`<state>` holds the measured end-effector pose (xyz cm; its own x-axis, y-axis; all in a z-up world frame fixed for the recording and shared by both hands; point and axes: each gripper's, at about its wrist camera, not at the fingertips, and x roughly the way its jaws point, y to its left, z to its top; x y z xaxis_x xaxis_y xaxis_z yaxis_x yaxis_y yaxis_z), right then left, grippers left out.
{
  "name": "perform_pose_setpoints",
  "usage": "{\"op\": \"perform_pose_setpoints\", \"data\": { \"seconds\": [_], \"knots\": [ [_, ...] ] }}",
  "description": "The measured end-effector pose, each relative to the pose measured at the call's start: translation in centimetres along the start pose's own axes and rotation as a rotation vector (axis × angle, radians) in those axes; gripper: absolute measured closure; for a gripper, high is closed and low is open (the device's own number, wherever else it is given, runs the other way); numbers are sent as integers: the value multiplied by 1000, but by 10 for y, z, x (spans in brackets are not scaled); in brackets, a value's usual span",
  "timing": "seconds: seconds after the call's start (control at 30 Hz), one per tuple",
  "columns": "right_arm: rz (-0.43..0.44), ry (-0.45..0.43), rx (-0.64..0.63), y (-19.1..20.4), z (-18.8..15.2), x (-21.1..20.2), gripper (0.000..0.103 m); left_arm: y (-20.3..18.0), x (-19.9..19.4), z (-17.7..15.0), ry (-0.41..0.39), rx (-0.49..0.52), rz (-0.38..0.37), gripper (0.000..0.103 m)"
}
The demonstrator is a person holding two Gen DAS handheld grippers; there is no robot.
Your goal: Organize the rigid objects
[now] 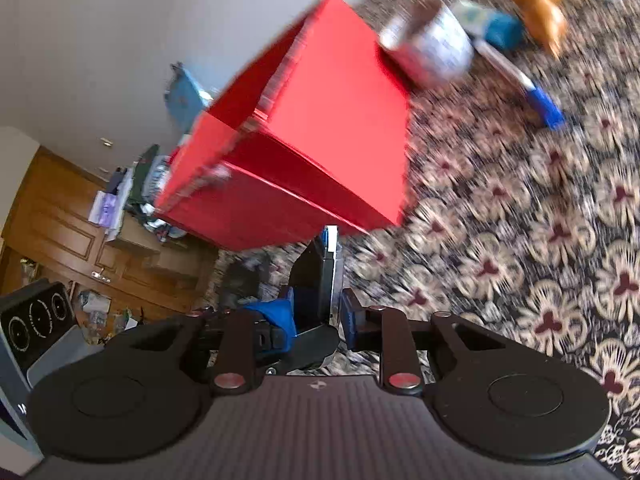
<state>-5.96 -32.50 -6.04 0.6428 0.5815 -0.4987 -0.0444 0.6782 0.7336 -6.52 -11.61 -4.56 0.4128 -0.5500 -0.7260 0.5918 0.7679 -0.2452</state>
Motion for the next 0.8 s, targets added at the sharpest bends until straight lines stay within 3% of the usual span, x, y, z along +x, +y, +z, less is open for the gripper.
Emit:
{"op": "perform_pose_setpoints", "data": {
  "seconds": [0.3, 0.5, 0.67, 0.8],
  "knots": [
    [87, -125, -101, 54, 50, -17, 98, 5, -58, 48, -185, 82, -14, 59],
    [90, -146, -143, 92, 94, 6, 99, 30, -82, 90, -273, 142, 14, 59],
    [56, -109, -167, 115, 123, 42, 99, 57, -79, 123, -280, 184, 55, 60],
    [-2, -32, -165, 125, 136, 86, 100, 87, -58, 146, -230, 190, 74, 60]
  ]
}}
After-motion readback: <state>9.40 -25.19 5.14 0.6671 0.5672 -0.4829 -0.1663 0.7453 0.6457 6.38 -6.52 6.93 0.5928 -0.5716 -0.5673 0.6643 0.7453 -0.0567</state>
